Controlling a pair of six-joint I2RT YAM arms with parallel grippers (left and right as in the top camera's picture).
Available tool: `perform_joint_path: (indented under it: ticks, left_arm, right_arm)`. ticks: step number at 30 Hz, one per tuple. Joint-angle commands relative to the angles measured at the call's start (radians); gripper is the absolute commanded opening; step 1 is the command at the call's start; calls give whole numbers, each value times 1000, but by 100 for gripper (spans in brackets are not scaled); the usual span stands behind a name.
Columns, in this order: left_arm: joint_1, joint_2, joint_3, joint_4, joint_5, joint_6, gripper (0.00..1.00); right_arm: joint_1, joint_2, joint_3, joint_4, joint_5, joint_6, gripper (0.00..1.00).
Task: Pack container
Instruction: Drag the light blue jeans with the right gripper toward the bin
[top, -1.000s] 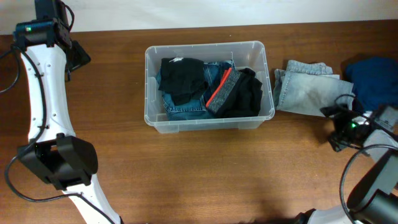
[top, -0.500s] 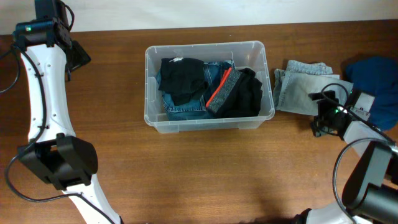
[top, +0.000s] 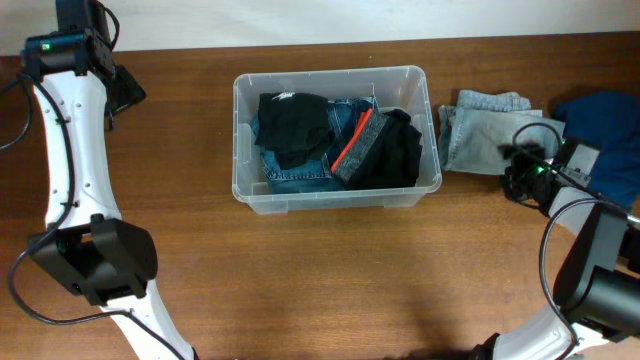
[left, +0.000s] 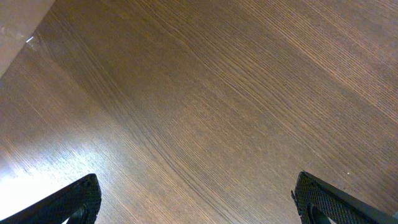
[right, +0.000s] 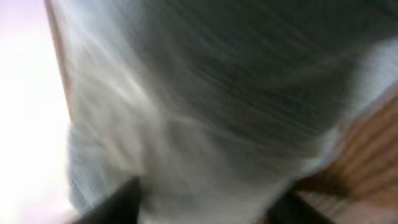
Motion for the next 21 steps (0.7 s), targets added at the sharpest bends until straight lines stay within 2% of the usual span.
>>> perform_joint_path:
  ticks: [1,3,7,12,21]
  left_arm:
    - [2,3,1,-1,-6,0,99]
    - [2,3,1,-1,-6,0,99]
    - [2,3,1,-1,-6,0,99]
    - [2,3,1,-1,-6,0,99]
    - [2,3,1,-1,-6,0,99]
  right_arm:
    - [11,73,-48,-29,57,-55,14]
    - [10,73,-48,-30,57,-55,4]
    - [10,73,-48,-37,57,-64,4]
    - [9,44,-47,-29,53,-203,4]
    - [9,-224,-47,-117,111,-360,4]
